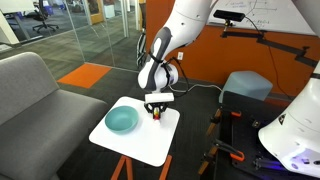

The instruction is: Pick up the object from the light blue bowl and put it on the table

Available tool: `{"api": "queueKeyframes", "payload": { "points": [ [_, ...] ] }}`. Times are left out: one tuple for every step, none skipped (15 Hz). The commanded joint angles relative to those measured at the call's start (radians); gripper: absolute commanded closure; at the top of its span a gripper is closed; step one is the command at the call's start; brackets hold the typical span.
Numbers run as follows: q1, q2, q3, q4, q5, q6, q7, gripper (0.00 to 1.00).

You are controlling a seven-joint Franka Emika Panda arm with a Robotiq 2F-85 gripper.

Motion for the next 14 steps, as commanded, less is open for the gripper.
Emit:
{"api": "queueKeyframes", "payload": {
  "points": [
    [0.022, 0.004, -0.015, 0.001, 0.01, 0.037, 0.023, 0.39],
    [0.029, 0.002, -0.023, -0.001, 0.004, 0.033, 0.03, 0.37],
    [0.029, -0.001, -0.024, -0.004, 0.0, 0.029, 0.026, 0.3],
    [0.016, -0.01, -0.012, -0.008, 0.004, 0.027, 0.008, 0.23],
    [0.001, -0.018, 0.003, -0.01, 0.009, 0.022, -0.012, 0.16],
    [0.014, -0.026, -0.009, -0.014, -0.001, 0.021, -0.005, 0.08],
    [0.016, -0.032, -0.009, -0.017, -0.003, 0.028, -0.007, 0.02],
    [0.01, -0.045, -0.001, -0.024, 0.002, 0.045, -0.02, 0.0],
    [0.013, -0.057, -0.002, -0.028, 0.001, 0.049, -0.02, 0.0],
    [0.014, -0.071, -0.002, -0.031, -0.001, 0.053, -0.026, 0.0],
    [0.022, -0.083, -0.008, -0.032, -0.003, 0.057, -0.019, 0.0],
    [0.037, -0.093, -0.021, -0.033, -0.01, 0.052, 0.0, 0.0],
    [0.038, -0.104, -0.021, -0.033, -0.011, 0.047, 0.002, 0.0],
    [0.05, -0.108, -0.03, -0.033, -0.02, 0.045, 0.008, 0.0]
  ]
}}
